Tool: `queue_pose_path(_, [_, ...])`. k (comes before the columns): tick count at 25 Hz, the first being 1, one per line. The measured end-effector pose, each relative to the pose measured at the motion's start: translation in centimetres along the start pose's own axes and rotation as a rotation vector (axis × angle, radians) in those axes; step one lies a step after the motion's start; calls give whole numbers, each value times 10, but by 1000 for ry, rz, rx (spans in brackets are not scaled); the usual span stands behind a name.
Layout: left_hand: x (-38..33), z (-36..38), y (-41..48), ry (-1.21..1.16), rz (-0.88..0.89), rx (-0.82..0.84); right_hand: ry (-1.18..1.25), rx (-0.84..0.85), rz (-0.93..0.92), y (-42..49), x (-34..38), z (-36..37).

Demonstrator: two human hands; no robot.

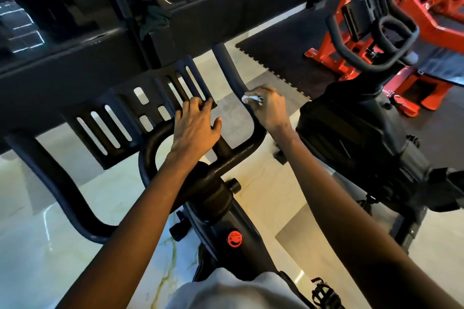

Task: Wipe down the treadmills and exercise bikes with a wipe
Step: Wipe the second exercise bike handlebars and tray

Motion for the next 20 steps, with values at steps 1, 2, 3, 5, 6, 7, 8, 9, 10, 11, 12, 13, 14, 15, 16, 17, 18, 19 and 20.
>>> queue_pose_path(1, [3, -2, 4, 0, 20, -7, -29, 5, 4, -5, -5, -4])
queue_pose_path(2, [5, -3, 8, 2, 42, -17, -60, 23, 7, -10, -10, -6])
queue_pose_path(3, [7, -4, 13, 11, 55, -29, -82, 51, 3, -12, -11, -8])
queue_pose_path(5, [13, -3, 25, 52, 36, -49, -131, 106, -25, -11, -6, -7])
queue_pose_path(6, [17, -2, 33, 69, 21, -49, -149, 111, -40, -8, 0, -6])
queue_pose_path(7, [21, -4, 42, 81, 15, -49, -149, 105, -54, -3, 7, -4])
queue_pose_path(8, [27, -6, 51, 95, 14, -54, -144, 96, -77, 3, 14, 0])
queue_pose_path(9, [33, -10, 60, 109, 14, -64, -130, 91, -93, 10, 20, 5])
queue_pose_path(10, [39, -14, 68, 119, 13, -79, -120, 81, -99, 18, 25, 10])
queue_pose_path(11, [43, -17, 74, 118, 5, -90, -105, 67, -97, 24, 28, 14])
queue_pose_path(12, [47, -19, 80, 103, -6, -96, -97, 60, -98, 27, 30, 17])
queue_pose_path(13, [49, -18, 84, 76, -19, -95, -98, 61, -113, 28, 30, 19])
queue_pose_path(14, [48, -17, 86, 49, -28, -94, -111, 71, -132, 26, 27, 20])
queue_pose_path(15, [47, -16, 88, 32, -33, -98, -131, 88, -147, 21, 22, 19])
queue_pose_path(16, [47, -16, 89, 23, -35, -104, -150, 107, -158, 14, 17, 17])
queue_pose_path(17, [47, -15, 90, 16, -35, -108, -163, 120, -169, 8, 14, 15])
queue_pose_path(18, [48, -14, 90, 10, -34, -108, -160, 113, -180, 6, 12, 13])
queue_pose_path(19, [50, -14, 90, 10, -32, -105, -147, 100, -183, 8, 13, 14])
queue_pose_path(20, [50, -15, 91, 17, -26, -102, -138, 79, -189, 13, 16, 16])
Point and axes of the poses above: each hand's wrist, its own y-axis towards the middle knuckle, its own z-axis out of the palm, x = y × z, the point moved 7 cm from there along y, towards the middle knuckle, and after that the axes turned 12 degrees about z, right-handed, at the moved point
